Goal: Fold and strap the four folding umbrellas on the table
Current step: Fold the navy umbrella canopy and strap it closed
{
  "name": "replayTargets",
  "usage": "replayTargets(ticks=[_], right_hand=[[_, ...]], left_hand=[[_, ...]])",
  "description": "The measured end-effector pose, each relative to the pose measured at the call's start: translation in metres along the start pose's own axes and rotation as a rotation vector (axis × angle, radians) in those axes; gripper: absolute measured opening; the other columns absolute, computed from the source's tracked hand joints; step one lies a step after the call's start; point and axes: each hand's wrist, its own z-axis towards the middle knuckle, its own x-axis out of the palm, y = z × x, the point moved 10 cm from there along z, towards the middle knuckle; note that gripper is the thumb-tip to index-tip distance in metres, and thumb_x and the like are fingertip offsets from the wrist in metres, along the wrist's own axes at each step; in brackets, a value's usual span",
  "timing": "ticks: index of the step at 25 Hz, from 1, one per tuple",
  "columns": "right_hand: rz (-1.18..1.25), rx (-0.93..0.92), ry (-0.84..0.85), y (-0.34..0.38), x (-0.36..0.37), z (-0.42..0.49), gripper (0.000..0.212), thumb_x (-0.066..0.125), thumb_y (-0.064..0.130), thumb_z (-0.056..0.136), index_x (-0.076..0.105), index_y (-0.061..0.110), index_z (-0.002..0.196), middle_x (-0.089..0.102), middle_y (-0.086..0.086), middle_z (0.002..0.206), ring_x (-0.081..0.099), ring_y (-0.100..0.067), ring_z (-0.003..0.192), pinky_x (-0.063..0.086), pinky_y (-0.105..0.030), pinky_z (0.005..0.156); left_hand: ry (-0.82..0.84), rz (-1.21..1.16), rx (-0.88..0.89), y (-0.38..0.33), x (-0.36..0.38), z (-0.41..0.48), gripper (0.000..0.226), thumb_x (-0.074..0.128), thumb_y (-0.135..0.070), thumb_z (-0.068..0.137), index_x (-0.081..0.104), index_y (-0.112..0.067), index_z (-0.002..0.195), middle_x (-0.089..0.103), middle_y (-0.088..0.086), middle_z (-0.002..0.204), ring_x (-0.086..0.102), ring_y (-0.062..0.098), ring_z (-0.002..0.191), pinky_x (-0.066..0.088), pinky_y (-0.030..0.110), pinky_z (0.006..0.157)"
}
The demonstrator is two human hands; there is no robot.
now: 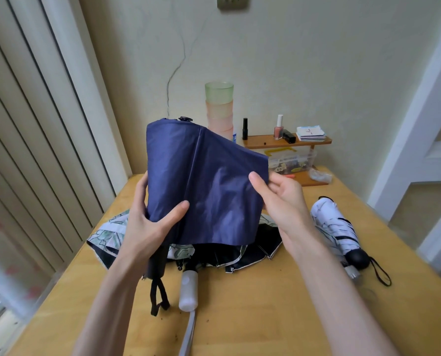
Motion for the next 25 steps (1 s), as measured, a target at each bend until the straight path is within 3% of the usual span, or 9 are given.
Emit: replayTargets(ticks=[2,4,5,8,11,13,19,22,25], right_hand=[[-0.111,-0.155,-0.083,0.013,-0.005,-0.001,0.008,0.068,0.022,0.104,0.074,0.026,0.105,0.08,0.016,0.09,0.075,-0.003,0.091,0.061,-0.031,0.088],[-0.172,-0.261,-0.113,0.023,-0.004,-0.005,0.031,0.065,0.013,0.105,0.06,0.034,0.082,0.065,0.028,0.062,0.06,0.009,0.063,0.046,-0.01,0.067],[-0.192,-0.286,-0.115,0.023,-0.004,-0.005,0.038,0.065,0.011,0.105,0.054,0.035,0.079,0.058,0.03,0.055,0.053,0.01,0.057,0.04,-0.008,0.062],[-0.181,-0.319,-0.104,0.023,-0.007,-0.001,0.005,0.071,0.015,0.102,0.073,0.019,0.1,0.071,0.025,0.079,0.065,0.009,0.075,0.049,-0.014,0.075],[-0.082,-0.293,-0.093,0.026,-0.012,0.001,0.018,0.077,0.017,0.097,0.075,0.01,0.114,0.079,0.006,0.102,0.073,-0.008,0.097,0.058,-0.029,0.086],[0.013,-0.293,-0.102,0.033,-0.019,0.0,0.015,0.076,0.018,0.098,0.074,0.015,0.113,0.08,0.001,0.102,0.074,-0.012,0.098,0.059,-0.026,0.088],[-0.279,-0.35,0.167,0.042,-0.004,-0.001,0.007,0.074,0.012,0.099,0.076,0.016,0.104,0.078,0.003,0.099,0.073,-0.017,0.096,0.056,-0.024,0.086],[-0.328,-0.324,0.253,0.038,0.003,-0.003,0.019,0.078,0.016,0.096,0.073,0.021,0.113,0.077,0.006,0.103,0.072,-0.012,0.096,0.051,-0.017,0.082],[-0.414,-0.294,0.327,0.032,0.009,-0.005,0.014,0.08,0.025,0.095,0.074,0.027,0.107,0.075,0.013,0.101,0.07,-0.009,0.097,0.049,-0.018,0.081]], left_hand=[[-0.022,0.007,-0.003,0.001,-0.002,0.0,0.091,0.092,-0.044,0.069,0.046,-0.048,0.147,0.064,-0.012,0.14,0.068,0.01,0.12,0.058,0.038,0.098],[-0.045,0.018,0.013,-0.001,0.0,-0.001,0.091,0.096,-0.042,0.072,0.045,-0.046,0.148,0.063,-0.012,0.139,0.067,0.008,0.119,0.058,0.039,0.099],[-0.061,0.024,0.028,-0.003,0.001,-0.002,0.089,0.095,-0.038,0.075,0.044,-0.043,0.149,0.063,-0.013,0.138,0.067,0.006,0.117,0.059,0.039,0.099],[-0.072,0.032,0.066,-0.009,0.005,-0.004,0.087,0.088,-0.031,0.078,0.042,-0.04,0.151,0.062,-0.021,0.136,0.066,-0.002,0.115,0.059,0.028,0.096],[-0.044,0.065,0.104,-0.015,0.01,-0.006,0.09,0.089,-0.022,0.078,0.041,-0.037,0.152,0.057,-0.046,0.123,0.062,-0.014,0.112,0.052,0.009,0.088],[-0.03,0.104,0.133,-0.018,0.011,-0.007,0.091,0.09,-0.014,0.078,0.04,-0.04,0.149,0.054,-0.052,0.122,0.061,-0.014,0.114,0.049,0.006,0.088],[0.023,0.153,0.187,-0.021,-0.001,-0.004,0.095,0.091,-0.019,0.075,0.039,-0.048,0.15,0.059,-0.009,0.147,0.064,0.007,0.126,0.055,0.022,0.1],[0.041,0.186,0.191,-0.024,-0.008,-0.004,0.094,0.091,-0.016,0.075,0.04,-0.055,0.143,0.062,-0.005,0.144,0.065,0.005,0.123,0.053,0.014,0.094],[0.064,0.219,0.19,-0.025,-0.01,-0.004,0.095,0.091,-0.013,0.076,0.04,-0.054,0.145,0.062,-0.006,0.144,0.065,0.005,0.122,0.052,0.013,0.093]])
